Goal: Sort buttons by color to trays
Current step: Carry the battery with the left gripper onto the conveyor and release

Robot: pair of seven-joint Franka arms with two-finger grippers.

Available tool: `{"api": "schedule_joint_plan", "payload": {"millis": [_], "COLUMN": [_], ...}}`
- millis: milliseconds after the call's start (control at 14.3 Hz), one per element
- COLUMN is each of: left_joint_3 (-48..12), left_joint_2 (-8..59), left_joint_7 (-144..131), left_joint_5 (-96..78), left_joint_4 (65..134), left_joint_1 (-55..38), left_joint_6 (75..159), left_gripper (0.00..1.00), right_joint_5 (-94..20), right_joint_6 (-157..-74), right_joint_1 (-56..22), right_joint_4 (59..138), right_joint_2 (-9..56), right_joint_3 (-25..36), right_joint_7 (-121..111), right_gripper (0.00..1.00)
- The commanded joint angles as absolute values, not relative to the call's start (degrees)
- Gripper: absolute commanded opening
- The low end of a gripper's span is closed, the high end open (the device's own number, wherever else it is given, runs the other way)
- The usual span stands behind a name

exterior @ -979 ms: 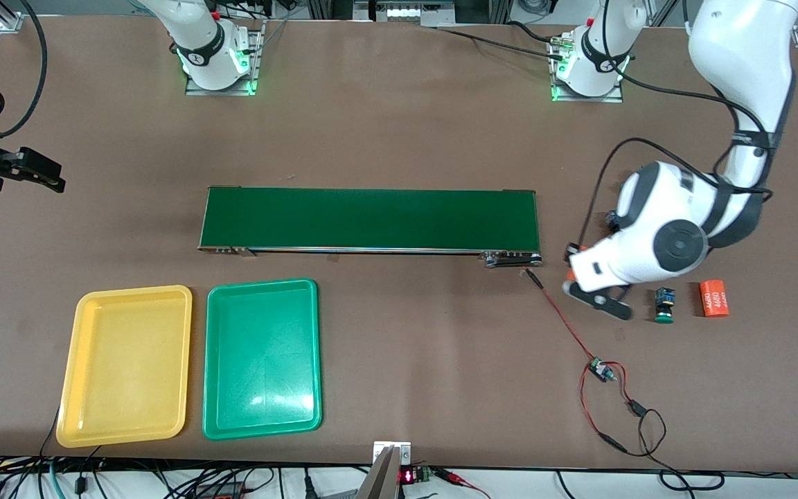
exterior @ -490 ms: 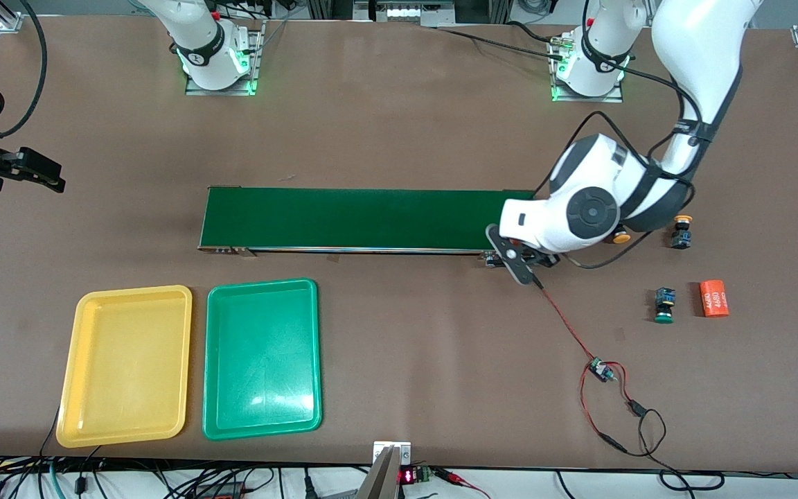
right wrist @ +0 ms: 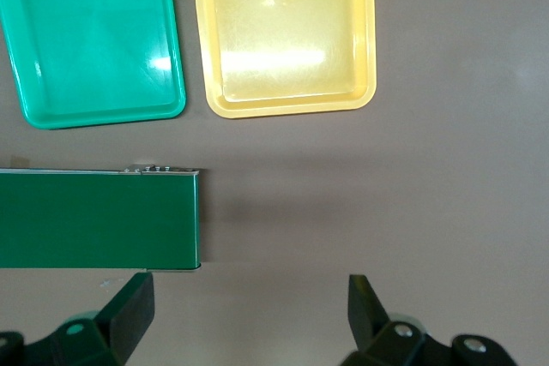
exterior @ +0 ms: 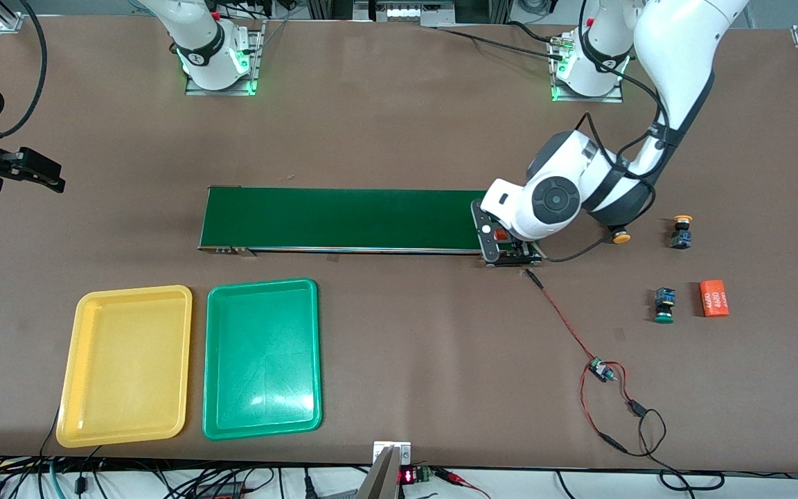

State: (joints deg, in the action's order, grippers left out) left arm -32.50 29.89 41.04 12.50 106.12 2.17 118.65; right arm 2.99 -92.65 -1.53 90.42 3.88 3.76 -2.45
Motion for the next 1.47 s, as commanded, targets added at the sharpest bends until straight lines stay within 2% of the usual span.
{"api": "schedule_joint_plan", "payload": {"millis": [0,70,140,350,560,840,1189,1399], "left_joint_3": [-33.40,-33.40,-33.75,-34.54,-34.63,-34.37,-33.84,-33.58], "left_joint_2": [29.18,29.01,28.92,28.22,24.45,22.85,22.94,23.03], "left_joint_7": [42.80,42.80,42.72,42.63,39.22,18.71,-1.82,-12.79], "left_joint_5": [15.38,15.38,15.29,15.21,14.42,14.41,14.77,14.68], "left_joint_4": [106.79,106.70,106.61,106.26,104.95,102.57,102.39,102.39], "left_joint_1": [2.03,1.85,1.85,2.72,2.72,4.74,9.57,10.63], "left_joint_6": [119.09,118.92,118.74,118.22,113.93,107.50,106.44,102.49], "left_gripper": [0.23,0.80,1.00,1.00,1.00,1.00,1.00,1.00], "right_joint_5": [2.02,2.02,2.02,2.02,2.02,2.02,2.02,2.02], "right_joint_6": [-92.29,-92.29,-92.29,-92.29,-92.29,-92.29,-92.29,-92.29], "right_joint_1": [-0.97,-0.97,-0.97,-0.97,-0.97,-0.97,-0.88,-0.88], "right_joint_4": [91.23,91.23,91.23,91.23,91.23,91.23,91.23,91.23], "right_joint_2": [2.90,2.90,2.90,2.90,2.90,2.90,2.90,2.90], "right_joint_3": [3.60,3.60,3.60,3.60,3.60,3.60,3.60,3.60], "right_joint_7": [-2.64,-2.64,-2.64,-2.64,-2.64,-2.64,-2.64,-2.64], "right_gripper": [1.00,1.00,1.00,1.00,1.00,1.00,1.00,1.00]}}
